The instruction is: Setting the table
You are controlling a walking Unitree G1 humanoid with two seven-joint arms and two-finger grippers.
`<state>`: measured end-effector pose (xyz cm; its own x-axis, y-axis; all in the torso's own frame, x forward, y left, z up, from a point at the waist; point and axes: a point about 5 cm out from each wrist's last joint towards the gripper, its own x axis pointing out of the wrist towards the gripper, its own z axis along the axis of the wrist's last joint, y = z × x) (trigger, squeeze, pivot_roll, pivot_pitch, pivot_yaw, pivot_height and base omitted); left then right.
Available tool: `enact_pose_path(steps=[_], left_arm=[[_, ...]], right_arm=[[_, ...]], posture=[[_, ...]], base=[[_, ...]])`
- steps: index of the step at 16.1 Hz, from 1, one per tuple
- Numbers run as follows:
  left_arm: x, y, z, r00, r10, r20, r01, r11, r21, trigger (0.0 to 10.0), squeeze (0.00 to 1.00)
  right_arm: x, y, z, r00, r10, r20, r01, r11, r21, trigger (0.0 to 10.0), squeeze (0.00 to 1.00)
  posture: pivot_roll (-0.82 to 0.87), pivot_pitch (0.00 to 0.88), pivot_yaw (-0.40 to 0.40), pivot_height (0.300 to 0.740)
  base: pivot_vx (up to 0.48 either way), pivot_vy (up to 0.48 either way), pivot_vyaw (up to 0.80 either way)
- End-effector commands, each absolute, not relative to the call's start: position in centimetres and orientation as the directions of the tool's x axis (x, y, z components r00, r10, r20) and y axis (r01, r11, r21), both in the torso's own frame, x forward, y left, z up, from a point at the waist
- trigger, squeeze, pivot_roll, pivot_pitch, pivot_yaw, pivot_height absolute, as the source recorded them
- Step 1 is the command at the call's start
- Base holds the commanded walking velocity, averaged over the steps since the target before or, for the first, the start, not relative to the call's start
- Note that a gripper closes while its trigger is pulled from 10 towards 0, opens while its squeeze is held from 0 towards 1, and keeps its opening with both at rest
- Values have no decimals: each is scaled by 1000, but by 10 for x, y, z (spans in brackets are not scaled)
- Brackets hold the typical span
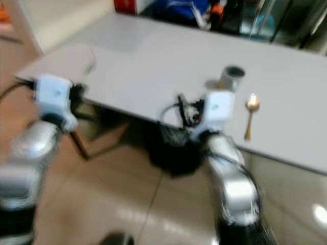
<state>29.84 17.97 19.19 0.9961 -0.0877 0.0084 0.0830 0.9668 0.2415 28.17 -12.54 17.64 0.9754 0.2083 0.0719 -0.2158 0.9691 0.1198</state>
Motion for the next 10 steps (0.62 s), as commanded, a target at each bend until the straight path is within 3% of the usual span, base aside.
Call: enact_pose_path(steps=[1,5,10], left_arm=[[299,166,196,988,-152,18,142,955,260,10000,0],[299,164,185,986,-165,-39,169,946,276,10000,0],[298,172,159,984,-99,-148,148,919,365,10000,0]], right_arm=[[281,-143,178,987,144,71,-151,983,106,10000,0],[273,-148,177,989,134,65,-139,987,85,10000,0],[267,-150,176,990,132,51,-136,987,82,10000,0]], posture=[[70,88,-11,740],[66,98,-4,740],[60,112,4,740]], base=[[446,0,-800],[434,0,-800],[0,0,0]])
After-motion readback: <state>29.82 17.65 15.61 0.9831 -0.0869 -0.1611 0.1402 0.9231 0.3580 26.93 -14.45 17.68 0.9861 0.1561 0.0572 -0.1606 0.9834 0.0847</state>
